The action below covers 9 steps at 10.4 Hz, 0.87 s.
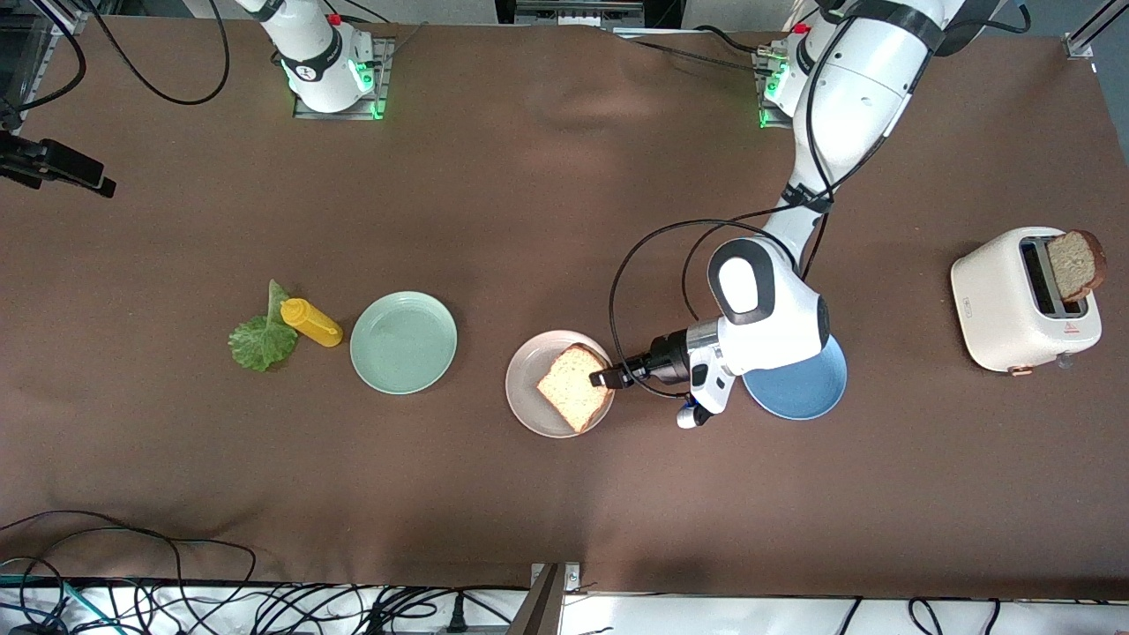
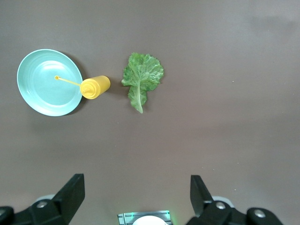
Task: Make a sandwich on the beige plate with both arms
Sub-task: 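Lower the bread onto the beige plate and open the left gripper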
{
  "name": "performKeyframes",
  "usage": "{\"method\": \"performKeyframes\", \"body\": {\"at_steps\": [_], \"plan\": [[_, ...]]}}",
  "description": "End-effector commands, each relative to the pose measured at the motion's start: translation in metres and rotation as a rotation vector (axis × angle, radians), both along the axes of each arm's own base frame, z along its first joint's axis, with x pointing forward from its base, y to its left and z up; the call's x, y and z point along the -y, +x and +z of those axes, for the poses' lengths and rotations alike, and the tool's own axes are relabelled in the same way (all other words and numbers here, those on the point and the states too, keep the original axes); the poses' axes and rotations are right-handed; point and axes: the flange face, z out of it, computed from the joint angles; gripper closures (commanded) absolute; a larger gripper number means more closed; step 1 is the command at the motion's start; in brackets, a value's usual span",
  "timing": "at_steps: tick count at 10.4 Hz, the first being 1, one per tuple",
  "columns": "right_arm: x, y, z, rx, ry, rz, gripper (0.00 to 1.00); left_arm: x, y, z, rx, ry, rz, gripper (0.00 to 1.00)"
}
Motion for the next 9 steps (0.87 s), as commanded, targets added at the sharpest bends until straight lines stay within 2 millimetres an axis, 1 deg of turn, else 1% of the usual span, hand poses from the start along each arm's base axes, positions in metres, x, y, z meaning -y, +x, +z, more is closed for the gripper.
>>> {"method": "performKeyframes", "body": {"at_steps": [1,2,3,5,6,7,8,9], "plan": [[0.001,0.001,0.005,0.011,0.016,0.003,0.00,0.025,-0.003,-0.017,-0.003,-0.043,0.061,1.00],[0.001,0.001,0.006,0.011,0.016,0.004,0.00,0.030,-0.002,-0.026,0.000,-0.039,0.089,1.00],[0.001,0.001,0.006,0.011,0.016,0.004,0.00,0.037,-0.003,-0.027,0.004,-0.039,0.085,1.00],[0.001,0.001,0.006,0.011,0.016,0.004,0.00,0.040,-0.005,-0.028,0.002,-0.039,0.084,1.00],[0.001,0.001,0.006,0.011,0.016,0.004,0.00,0.040,-0.006,-0.028,0.000,-0.039,0.084,0.94],[0.001,0.001,0.006,0.012,0.016,0.004,0.00,0.038,-0.004,-0.027,-0.006,-0.041,0.093,0.14],[0.001,0.000,0.005,0.008,0.017,0.004,0.00,0.035,-0.002,-0.022,0.010,-0.028,0.084,0.00],[0.001,0.000,0.007,0.009,0.017,0.004,0.00,0.021,0.003,-0.022,0.015,-0.017,0.087,0.00]]}}
